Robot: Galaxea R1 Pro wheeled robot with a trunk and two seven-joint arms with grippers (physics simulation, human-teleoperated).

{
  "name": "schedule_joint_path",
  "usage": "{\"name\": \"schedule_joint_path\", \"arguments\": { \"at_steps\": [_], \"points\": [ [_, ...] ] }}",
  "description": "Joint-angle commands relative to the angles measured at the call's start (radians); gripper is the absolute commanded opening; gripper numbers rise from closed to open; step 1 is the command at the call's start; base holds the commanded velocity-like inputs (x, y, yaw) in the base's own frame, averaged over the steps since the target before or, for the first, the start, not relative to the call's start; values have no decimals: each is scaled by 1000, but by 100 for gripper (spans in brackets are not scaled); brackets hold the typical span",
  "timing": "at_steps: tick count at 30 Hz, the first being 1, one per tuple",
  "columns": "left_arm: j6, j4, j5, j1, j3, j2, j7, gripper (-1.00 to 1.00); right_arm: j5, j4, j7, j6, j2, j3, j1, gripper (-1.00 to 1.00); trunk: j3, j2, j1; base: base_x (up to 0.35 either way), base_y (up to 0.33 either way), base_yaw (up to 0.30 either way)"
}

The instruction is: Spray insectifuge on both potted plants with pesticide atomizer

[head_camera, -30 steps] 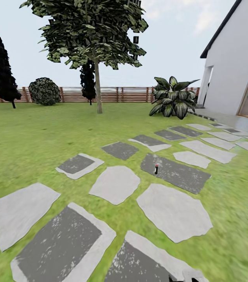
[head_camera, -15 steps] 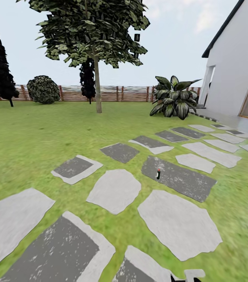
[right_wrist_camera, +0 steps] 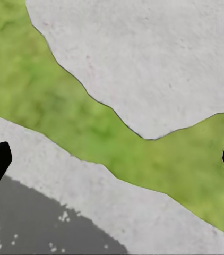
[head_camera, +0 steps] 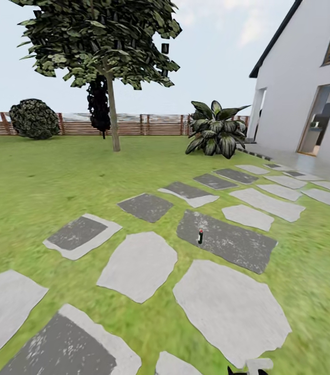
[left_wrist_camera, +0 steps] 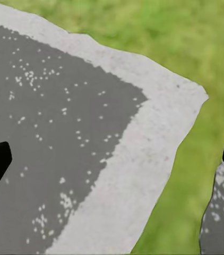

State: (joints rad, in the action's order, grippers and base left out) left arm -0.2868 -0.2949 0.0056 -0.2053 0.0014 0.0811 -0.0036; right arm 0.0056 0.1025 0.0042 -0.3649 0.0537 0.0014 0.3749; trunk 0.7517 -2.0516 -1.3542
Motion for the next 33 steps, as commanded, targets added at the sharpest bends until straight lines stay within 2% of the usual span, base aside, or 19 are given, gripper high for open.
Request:
{"name": "schedule_joint_path", "arguments": {
  "at_steps": [1, 24, 33],
  "points": [
    [-3, 0, 1, 0, 0, 0, 0, 100, 1, -1, 0, -3, 0, 0, 1, 100, 1, 0, 0, 336, 0, -265],
    [-3, 2, 1, 0, 0, 0, 0, 100, 1, -1, 0, -3, 0, 0, 1, 100, 1, 0, 0, 336, 0, -266],
    [-3, 2, 1, 0, 0, 0, 0, 100, 1, -1, 0, -3, 0, 0, 1, 100, 1, 0, 0, 337, 0, -59]
  ]
}}
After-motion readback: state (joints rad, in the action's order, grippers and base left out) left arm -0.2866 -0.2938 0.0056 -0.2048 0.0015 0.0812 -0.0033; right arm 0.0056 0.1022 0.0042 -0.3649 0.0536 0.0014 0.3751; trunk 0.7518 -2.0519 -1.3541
